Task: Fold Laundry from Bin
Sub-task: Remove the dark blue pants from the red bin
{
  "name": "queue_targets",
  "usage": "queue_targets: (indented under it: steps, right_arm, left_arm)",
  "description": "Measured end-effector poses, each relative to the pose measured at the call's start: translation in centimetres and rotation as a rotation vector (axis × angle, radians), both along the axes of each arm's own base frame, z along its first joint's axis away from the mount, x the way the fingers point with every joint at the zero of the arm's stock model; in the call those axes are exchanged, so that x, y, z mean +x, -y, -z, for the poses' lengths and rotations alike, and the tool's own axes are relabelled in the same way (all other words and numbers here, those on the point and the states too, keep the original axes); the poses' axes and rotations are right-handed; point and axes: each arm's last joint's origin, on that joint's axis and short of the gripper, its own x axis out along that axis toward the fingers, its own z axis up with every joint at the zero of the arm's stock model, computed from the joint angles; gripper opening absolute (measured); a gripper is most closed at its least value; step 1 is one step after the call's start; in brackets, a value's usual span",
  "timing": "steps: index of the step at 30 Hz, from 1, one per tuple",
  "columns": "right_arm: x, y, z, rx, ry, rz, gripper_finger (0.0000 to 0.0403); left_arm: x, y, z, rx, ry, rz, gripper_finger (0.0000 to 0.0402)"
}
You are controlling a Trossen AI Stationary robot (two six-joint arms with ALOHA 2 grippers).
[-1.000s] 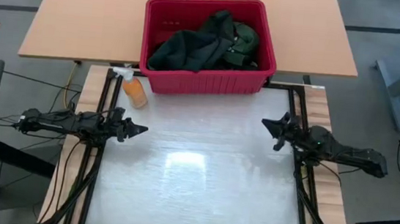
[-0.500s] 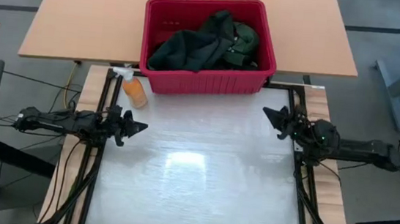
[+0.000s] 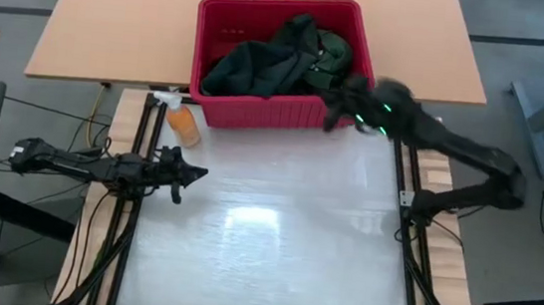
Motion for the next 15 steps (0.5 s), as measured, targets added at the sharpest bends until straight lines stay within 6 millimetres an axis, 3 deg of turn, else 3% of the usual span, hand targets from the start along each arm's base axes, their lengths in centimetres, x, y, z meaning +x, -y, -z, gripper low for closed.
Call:
queue_targets:
  steps: [4, 8, 15]
  right_arm:
    - [2.3, 5.9, -0.7, 0.071, -0.147, -0.046, 0.006]
    - [2.7, 11.8, -0.6, 0.179, -0.197, 0.008, 0.009]
    - [3.7, 18.0, 1.7, 0.327, -0.193, 0.119, 0.0176]
  left_arm:
    - [0.0, -0.6, -0.5, -0.02, 0.016, -0.07, 0.0023]
    - [0.4, -0.8, -2.5, -0.021, -0.017, -0.089, 0.0065]
    - [3.1, -1.3, -7.5, 0.176, -0.185, -0.179, 0.0143]
